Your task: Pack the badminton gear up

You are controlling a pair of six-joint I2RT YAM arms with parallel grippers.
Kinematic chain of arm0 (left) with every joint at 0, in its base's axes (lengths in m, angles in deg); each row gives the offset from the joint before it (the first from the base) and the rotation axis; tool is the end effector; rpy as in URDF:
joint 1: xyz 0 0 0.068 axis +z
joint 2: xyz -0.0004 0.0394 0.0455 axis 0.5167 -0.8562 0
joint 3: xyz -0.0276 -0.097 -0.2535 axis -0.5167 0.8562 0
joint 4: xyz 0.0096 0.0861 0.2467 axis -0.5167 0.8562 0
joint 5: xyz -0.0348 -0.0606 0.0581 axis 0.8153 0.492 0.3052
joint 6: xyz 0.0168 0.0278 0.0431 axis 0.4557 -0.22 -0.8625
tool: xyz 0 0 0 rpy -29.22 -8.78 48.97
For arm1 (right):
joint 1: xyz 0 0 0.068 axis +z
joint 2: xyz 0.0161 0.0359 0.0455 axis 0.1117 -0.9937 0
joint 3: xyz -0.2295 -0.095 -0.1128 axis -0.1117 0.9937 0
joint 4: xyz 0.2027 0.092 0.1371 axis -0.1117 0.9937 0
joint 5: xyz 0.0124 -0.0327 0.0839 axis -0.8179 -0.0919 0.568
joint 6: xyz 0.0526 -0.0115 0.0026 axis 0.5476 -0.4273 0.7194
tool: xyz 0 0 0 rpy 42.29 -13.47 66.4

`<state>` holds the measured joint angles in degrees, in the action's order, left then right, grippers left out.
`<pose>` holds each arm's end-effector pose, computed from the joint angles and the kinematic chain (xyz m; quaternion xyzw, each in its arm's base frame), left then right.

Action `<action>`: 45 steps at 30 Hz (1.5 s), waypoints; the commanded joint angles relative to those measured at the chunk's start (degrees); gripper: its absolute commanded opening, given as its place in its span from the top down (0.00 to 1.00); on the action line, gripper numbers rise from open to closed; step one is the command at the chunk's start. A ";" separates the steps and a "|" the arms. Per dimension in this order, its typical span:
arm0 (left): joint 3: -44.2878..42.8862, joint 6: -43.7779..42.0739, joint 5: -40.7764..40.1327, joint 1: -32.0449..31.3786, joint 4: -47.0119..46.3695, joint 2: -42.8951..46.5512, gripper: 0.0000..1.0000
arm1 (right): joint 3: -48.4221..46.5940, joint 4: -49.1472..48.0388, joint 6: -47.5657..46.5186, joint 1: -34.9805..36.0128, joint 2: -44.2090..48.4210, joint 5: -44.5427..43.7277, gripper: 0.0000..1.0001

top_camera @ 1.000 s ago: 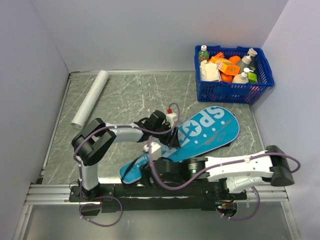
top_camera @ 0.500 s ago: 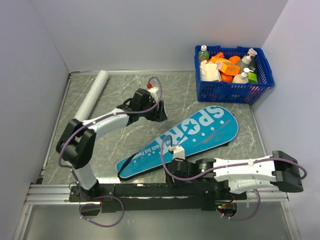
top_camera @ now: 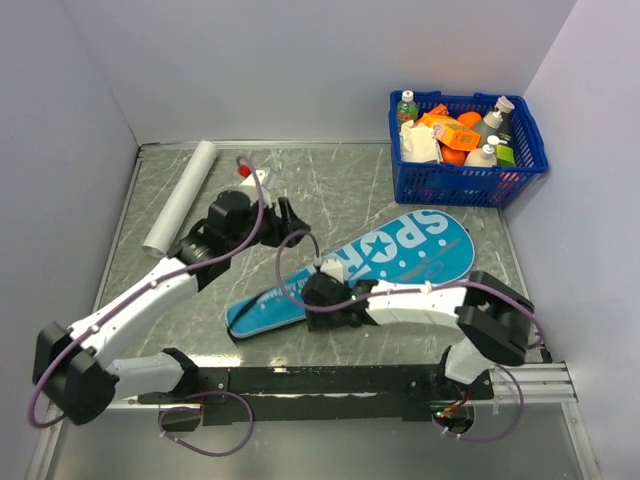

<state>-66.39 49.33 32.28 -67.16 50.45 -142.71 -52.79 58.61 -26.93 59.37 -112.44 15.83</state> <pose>0.2243 -0.1687 0.3313 0.0808 0.8093 -0.3579 0.4588 0.1230 0.2536 0.1671 -0.1266 0.9577 0.1330 0.2217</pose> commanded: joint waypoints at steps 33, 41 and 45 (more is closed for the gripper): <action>4.92 0.11 -19.85 -0.16 8.97 20.59 0.04 | -20.49 8.46 -22.47 -19.20 17.63 -15.41 0.00; 3.34 0.11 -27.23 -0.24 9.40 21.11 0.03 | -16.17 5.47 -25.99 -19.28 25.44 -20.16 0.00; 3.33 0.63 -32.86 -0.25 10.29 22.51 0.04 | -15.47 5.38 -27.31 -19.20 28.44 -19.73 0.00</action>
<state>-61.07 50.27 6.42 -67.21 60.83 -122.23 -68.64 64.97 -51.50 40.42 -87.78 -1.66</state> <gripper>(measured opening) 0.966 0.997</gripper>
